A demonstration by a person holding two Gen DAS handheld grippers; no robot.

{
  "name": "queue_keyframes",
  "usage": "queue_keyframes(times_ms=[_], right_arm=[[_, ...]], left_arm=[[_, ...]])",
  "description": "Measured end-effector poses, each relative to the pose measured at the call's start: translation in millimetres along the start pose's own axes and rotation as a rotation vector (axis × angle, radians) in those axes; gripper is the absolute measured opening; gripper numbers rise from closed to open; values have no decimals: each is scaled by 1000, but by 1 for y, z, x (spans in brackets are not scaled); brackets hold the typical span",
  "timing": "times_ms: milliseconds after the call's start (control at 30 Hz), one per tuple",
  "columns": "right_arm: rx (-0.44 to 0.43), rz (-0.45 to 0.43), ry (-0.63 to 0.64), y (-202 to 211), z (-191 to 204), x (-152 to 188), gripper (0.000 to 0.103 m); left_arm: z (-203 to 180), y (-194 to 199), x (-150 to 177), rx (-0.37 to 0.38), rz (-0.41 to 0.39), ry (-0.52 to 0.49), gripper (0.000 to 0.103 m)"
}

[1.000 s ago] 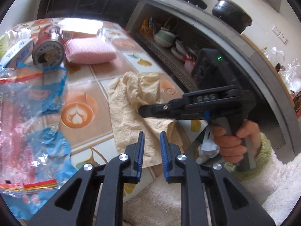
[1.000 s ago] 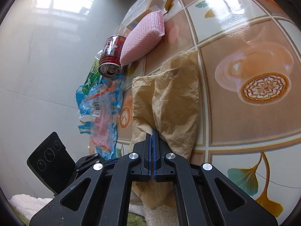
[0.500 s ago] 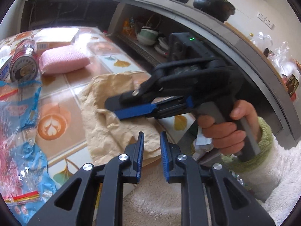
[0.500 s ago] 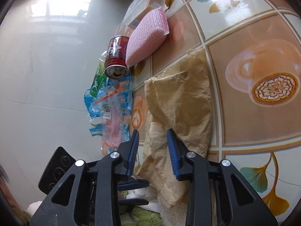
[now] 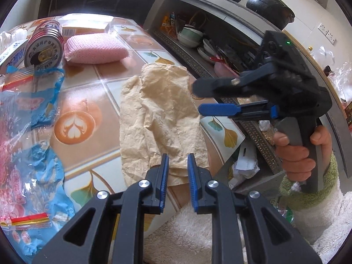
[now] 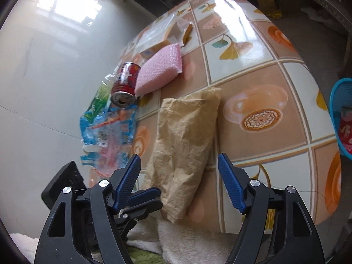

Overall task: Collect trash
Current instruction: 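Lower the brown paper back onto the table and open the right tool, then close the left tool on the clear plastic bag while the right tool closes on the brown paper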

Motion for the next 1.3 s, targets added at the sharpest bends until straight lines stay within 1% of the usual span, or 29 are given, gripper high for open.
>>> queue_keyframes(times_ms=[33, 133, 233, 400, 500, 567, 600, 667, 700, 767, 833, 900, 933, 1000, 1033, 1067, 1100, 1133, 1200, 1233, 1267, 1300], right_arm=[[20, 12, 9, -7, 4, 0, 70], [52, 4, 59, -16, 20, -2, 71], [122, 0, 130, -26, 40, -6, 71], [287, -18, 301, -45, 73, -8, 72], [365, -32, 380, -54, 85, -6, 73], [386, -38, 409, -58, 90, -3, 76], [390, -39, 415, -60, 93, -2, 76], [388, -40, 414, -64, 96, -2, 78], [376, -36, 409, -65, 96, -2, 79], [336, -22, 396, -67, 98, -2, 89], [308, -12, 395, -68, 102, 2, 93], [330, -16, 425, -71, 108, 2, 95], [348, -22, 444, -74, 111, 4, 95], [393, -36, 487, -78, 118, 10, 95], [414, -42, 507, -80, 120, 12, 95], [434, -48, 527, -81, 122, 15, 95], [452, -56, 542, -83, 124, 17, 95], [463, -61, 550, -84, 125, 19, 94], [475, -78, 555, -83, 126, 22, 90], [476, -85, 549, -82, 125, 24, 85], [474, -89, 542, -79, 123, 27, 81], [471, -92, 532, -74, 118, 28, 80]], left_arm=[[-1, 4, 4, 2, -1, 1, 17], [-1, 5, 7, 11, -5, 8, 17], [-1, 6, 8, 24, -10, 18, 17], [-5, 5, 16, 55, -1, 22, 17], [-7, 17, 20, 52, -2, 26, 17], [-8, 32, 23, 44, -25, 25, 24], [-8, 44, 24, 36, -45, 26, 26], [-8, 68, 25, 34, -94, 33, 33], [-6, 82, 26, 22, -122, 36, 34], [-1, 109, 28, -22, -176, 40, 39], [6, 135, 30, -81, -225, 51, 42], [14, 156, 31, -136, -265, 66, 45], [19, 168, 31, -174, -289, 70, 49], [26, 186, 30, -257, -326, 69, 58], [30, 194, 29, -292, -339, 68, 66], [34, 199, 28, -341, -350, 66, 72], [42, 205, 23, -374, -352, 67, 74], [46, 207, 21, -421, -354, 65, 80], [55, 209, 17, -476, -344, 57, 85], [58, 207, 15, -501, -334, 51, 90], [62, 204, 14, -517, -318, 46, 93], [66, 199, 13, -521, -299, 45, 93]])
Point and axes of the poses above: each gripper's, at about its wrist camera, not at the fingertips, and y roughly against the way its jaws point, z to its left, x to its underside, the point moved 5 cm from there along -y, roughly the way its jaws point, and after that the axes turned 15 degrees about x, right-handed, at the moved point
